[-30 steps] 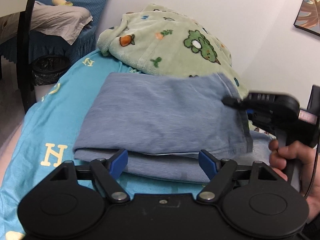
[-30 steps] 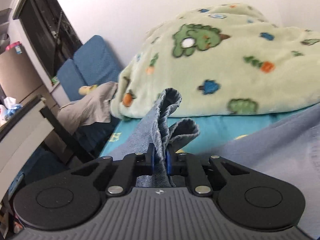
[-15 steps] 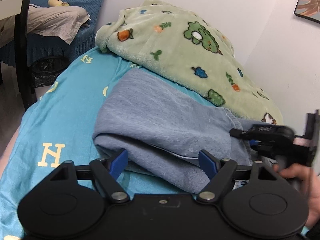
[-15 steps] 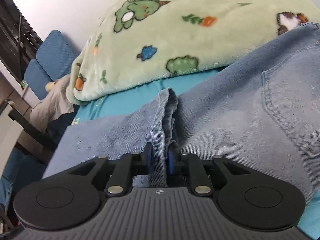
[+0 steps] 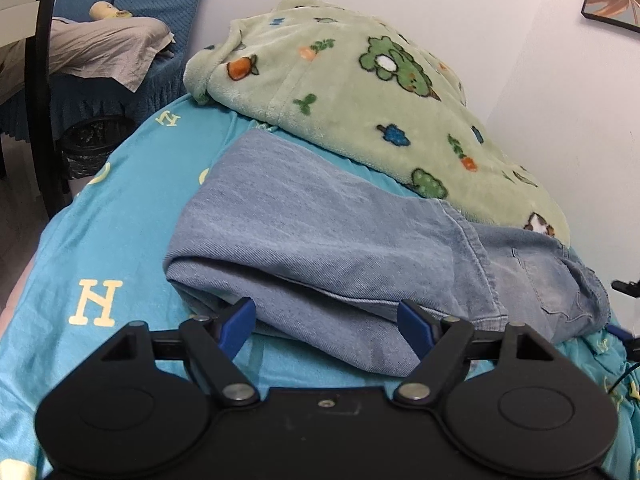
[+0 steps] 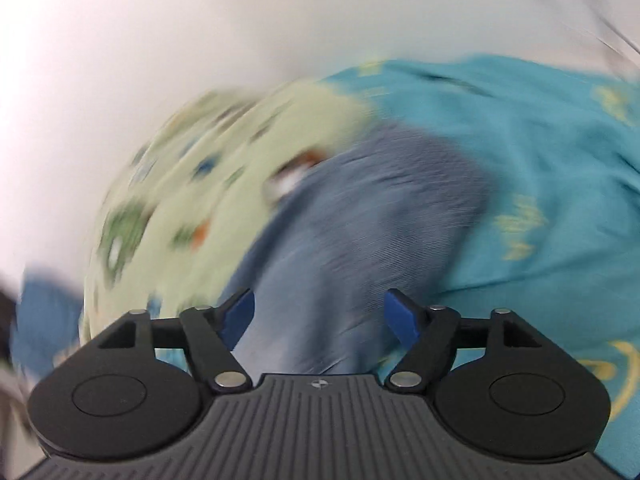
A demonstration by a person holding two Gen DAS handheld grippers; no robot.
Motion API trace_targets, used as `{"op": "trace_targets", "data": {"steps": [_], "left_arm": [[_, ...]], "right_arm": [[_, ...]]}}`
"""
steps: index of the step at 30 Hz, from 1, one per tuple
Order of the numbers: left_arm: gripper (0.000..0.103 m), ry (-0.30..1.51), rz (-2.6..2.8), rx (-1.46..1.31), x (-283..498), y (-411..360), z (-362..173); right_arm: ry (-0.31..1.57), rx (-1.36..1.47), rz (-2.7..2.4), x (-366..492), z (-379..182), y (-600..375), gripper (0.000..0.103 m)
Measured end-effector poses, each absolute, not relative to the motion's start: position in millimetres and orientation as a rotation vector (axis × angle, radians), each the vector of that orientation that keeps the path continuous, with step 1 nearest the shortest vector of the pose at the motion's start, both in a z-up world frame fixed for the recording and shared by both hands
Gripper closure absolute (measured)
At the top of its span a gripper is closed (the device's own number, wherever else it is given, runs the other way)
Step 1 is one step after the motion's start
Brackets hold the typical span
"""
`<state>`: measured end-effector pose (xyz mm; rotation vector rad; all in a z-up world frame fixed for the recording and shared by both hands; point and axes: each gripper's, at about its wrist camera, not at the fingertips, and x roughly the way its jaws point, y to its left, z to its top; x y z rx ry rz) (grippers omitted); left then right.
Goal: Fold clothes
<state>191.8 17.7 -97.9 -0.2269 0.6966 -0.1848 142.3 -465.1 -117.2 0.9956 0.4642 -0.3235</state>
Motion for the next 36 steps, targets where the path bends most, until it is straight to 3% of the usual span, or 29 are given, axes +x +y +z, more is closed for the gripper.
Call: {"op": "trace_targets", "data": {"steps": [2, 12, 14, 15, 16, 21, 30, 36], "left_arm": [[0.028, 0.694, -0.183, -0.209, 190.6, 16.1, -98.7], [0.028, 0.631, -0.149, -0.173, 202.4, 26.7, -90.6], [0.028, 0.634, -0.148, -0.201, 207.7, 31.9, -90.5], [0.028, 0.636, -0.149, -0.209, 210.2, 33.7, -90.2], [0.028, 0.639, -0.152, -0.212, 212.1, 34.9, -89.5], [0.029, 0.650, -0.207, -0.221, 214.4, 45.0, -78.7], [0.029, 0.534, -0.261, -0.291, 193.5, 69.3, -44.9], [0.028, 0.516, -0.230, -0.285, 191.9, 92.9, -34.6]], "right_arm": [[0.460, 1.093, -0.359, 136.3, -135.7, -484.0, 0.021], [0.462, 1.154, -0.396, 174.1, -169.8, -514.1, 0.021], [0.459, 1.119, -0.439, 177.7, -169.4, -516.5, 0.032], [0.458, 1.101, -0.460, 179.5, -169.0, -517.5, 0.047], [0.470, 1.066, -0.484, 180.8, -165.2, -514.9, 0.056], [0.430, 0.831, -0.459, 188.3, -114.8, -487.7, 0.066], [0.313, 0.417, -0.363, 198.7, -3.5, -378.3, 0.067], [0.198, 0.176, -0.254, 213.4, 35.9, -282.3, 0.069]]}}
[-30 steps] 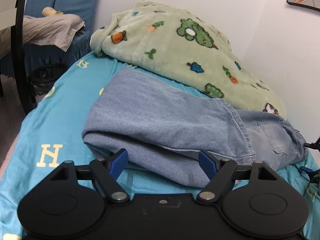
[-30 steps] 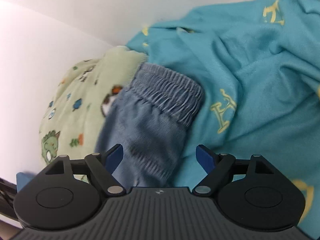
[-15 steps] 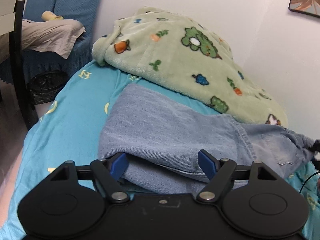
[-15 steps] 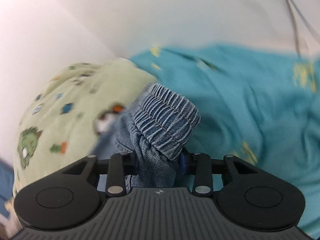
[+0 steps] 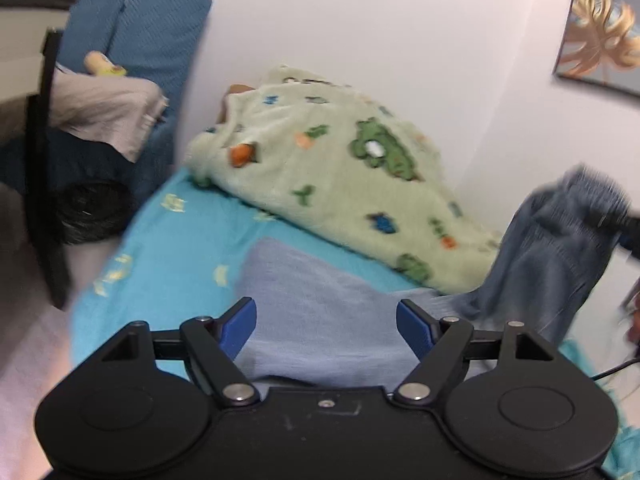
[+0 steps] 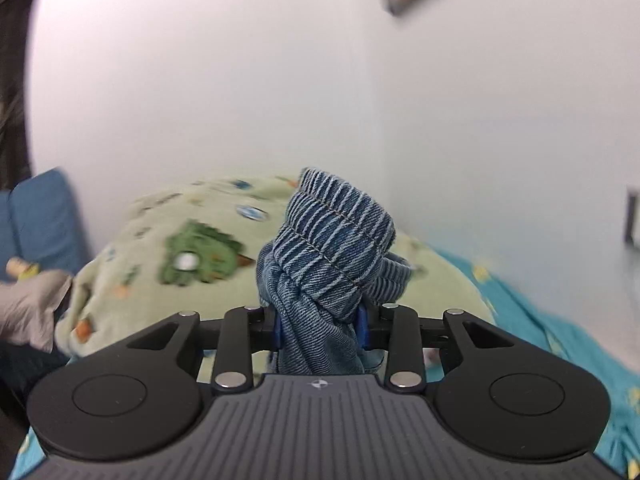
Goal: Fold clothes
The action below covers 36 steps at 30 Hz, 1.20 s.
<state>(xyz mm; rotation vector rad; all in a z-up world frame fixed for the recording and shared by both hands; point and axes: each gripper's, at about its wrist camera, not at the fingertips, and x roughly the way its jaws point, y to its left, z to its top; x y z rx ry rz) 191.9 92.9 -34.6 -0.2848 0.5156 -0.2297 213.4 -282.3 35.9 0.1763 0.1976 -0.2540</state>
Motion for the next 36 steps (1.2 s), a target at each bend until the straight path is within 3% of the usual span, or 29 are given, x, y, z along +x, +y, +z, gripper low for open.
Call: {"op": "trace_targets", "data": {"steps": [6, 16, 19, 26, 29, 36], "left_arm": [[0.028, 0.478, -0.166, -0.389, 189.0, 135.9, -26.9], [0.029, 0.441, -0.114, -0.568, 194.0, 173.1, -29.5], [0.029, 0.422, -0.109, -0.581, 193.9, 174.4, -27.0], [0.029, 0.344, -0.107, -0.666, 186.2, 190.7, -24.1], [0.028, 0.352, -0.102, -0.668, 188.6, 191.3, -27.9], [0.028, 0.378, -0.127, -0.689, 190.6, 190.1, -33.4]], "right_arm": [[0.168, 0.042, -0.159, 227.2, 29.7, -192.5, 0.070], [0.225, -0.307, 0.067, 241.2, -54.6, -32.5, 0.072], [0.268, -0.322, 0.086, 240.4, -75.2, -10.5, 0.072], [0.202, -0.331, 0.142, 240.2, -66.6, 8.1, 0.071], [0.244, -0.342, 0.186, 240.2, -86.3, 22.0, 0.070], [0.324, -0.338, 0.266, 242.2, -106.6, 30.7, 0.056]]}}
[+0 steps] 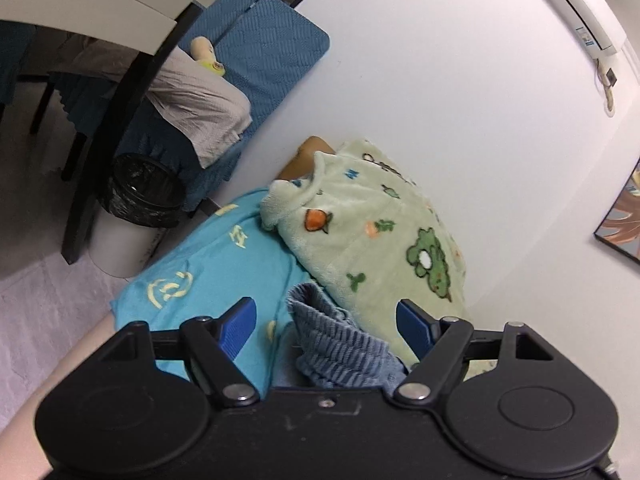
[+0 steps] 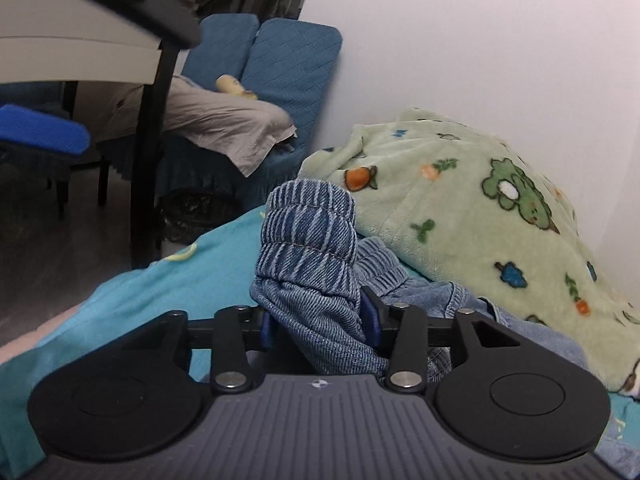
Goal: Fold clothes
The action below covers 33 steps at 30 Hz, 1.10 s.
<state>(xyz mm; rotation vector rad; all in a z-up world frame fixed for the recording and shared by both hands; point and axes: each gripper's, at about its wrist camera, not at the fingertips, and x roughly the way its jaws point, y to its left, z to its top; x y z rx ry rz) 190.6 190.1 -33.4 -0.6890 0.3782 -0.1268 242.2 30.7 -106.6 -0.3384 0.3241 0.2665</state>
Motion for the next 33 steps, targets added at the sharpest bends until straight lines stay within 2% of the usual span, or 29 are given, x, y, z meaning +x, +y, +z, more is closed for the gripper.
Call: {"op": "trace_targets", "data": {"steps": [2, 3, 4, 6, 11, 16, 22, 27, 30, 33], "left_arm": [[0.028, 0.397, -0.129, -0.675, 192.3, 185.9, -35.2], [0.028, 0.408, -0.125, -0.663, 193.0, 183.7, -36.3], [0.028, 0.418, -0.124, -0.655, 193.9, 181.7, -37.4], [0.028, 0.436, -0.129, -0.658, 196.1, 178.9, -40.7], [0.027, 0.474, -0.132, -0.615, 200.5, 165.1, -47.6], [0.027, 0.512, -0.135, -0.553, 206.1, 148.1, -54.9], [0.027, 0.536, -0.134, -0.480, 210.8, 129.0, -64.2], [0.023, 0.460, -0.127, -0.468, 208.4, 111.8, -71.8], [0.022, 0.466, -0.131, -0.441, 214.0, 101.7, -77.2], [0.022, 0.495, -0.133, -0.424, 219.2, 93.6, -87.4]], "right_arm": [[0.345, -0.318, 0.310, 239.2, -104.5, 25.5, 0.051], [0.355, -0.308, 0.332, 237.7, -103.5, 22.9, 0.041], [0.365, -0.298, 0.354, 236.0, -102.4, 20.3, 0.023], [0.353, -0.291, 0.414, 222.7, -97.4, 14.9, 0.008], [0.297, -0.267, 0.469, 188.9, -81.3, -11.2, 0.008], [0.241, -0.143, 0.288, 175.5, -64.5, -74.5, 0.012], [0.298, 0.081, 0.110, 189.8, -83.7, -137.7, 0.016], [0.491, 0.118, 0.102, 201.7, -133.7, -145.0, 0.018], [0.463, 0.157, 0.121, 196.3, -131.4, -147.4, 0.018], [0.423, 0.318, 0.151, 200.1, -118.6, -169.1, 0.018]]}}
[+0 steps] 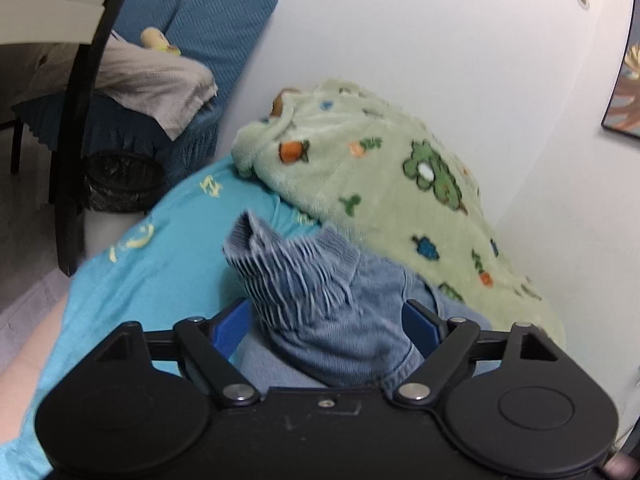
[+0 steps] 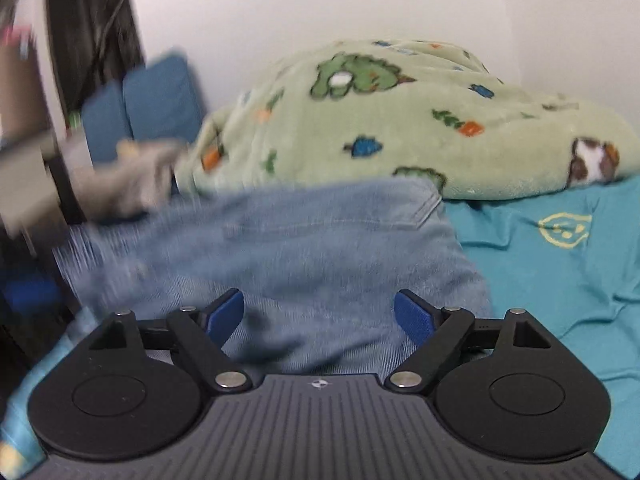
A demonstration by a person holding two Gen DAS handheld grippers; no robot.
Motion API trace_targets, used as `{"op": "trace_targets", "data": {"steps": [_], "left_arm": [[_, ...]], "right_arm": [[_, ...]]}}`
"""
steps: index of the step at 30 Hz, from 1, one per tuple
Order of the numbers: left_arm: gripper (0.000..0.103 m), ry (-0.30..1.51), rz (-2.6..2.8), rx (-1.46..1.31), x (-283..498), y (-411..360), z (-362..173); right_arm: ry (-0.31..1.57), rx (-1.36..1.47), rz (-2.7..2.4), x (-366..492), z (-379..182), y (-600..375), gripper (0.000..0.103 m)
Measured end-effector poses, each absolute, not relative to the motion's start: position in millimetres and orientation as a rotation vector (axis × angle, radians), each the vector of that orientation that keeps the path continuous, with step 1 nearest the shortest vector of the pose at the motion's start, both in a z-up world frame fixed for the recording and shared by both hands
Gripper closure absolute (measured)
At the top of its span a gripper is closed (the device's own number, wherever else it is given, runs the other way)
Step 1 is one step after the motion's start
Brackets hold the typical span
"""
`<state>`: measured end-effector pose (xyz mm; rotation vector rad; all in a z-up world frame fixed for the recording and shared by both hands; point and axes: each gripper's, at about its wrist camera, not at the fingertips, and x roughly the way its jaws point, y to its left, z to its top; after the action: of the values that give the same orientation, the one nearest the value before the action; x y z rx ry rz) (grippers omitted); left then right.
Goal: Fold clothes
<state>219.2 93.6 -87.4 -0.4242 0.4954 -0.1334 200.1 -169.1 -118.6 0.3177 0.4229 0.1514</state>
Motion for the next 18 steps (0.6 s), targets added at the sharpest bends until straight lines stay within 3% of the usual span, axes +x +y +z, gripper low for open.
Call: {"op": "trace_targets", "data": {"steps": [5, 11, 18], "left_arm": [[0.022, 0.495, -0.128, -0.459, 218.1, 89.9, -96.5], [0.022, 0.545, -0.091, -0.488, 225.8, 94.5, -106.4], [0.016, 0.569, -0.086, -0.497, 232.3, 95.1, -120.2]], "right_arm": [[0.361, 0.508, 0.079, 205.3, -108.4, -210.7, 0.016], [0.450, 0.852, 0.031, 224.6, -146.4, -257.8, 0.015], [0.516, 0.931, 0.114, 244.1, -163.9, -263.6, 0.015]]}}
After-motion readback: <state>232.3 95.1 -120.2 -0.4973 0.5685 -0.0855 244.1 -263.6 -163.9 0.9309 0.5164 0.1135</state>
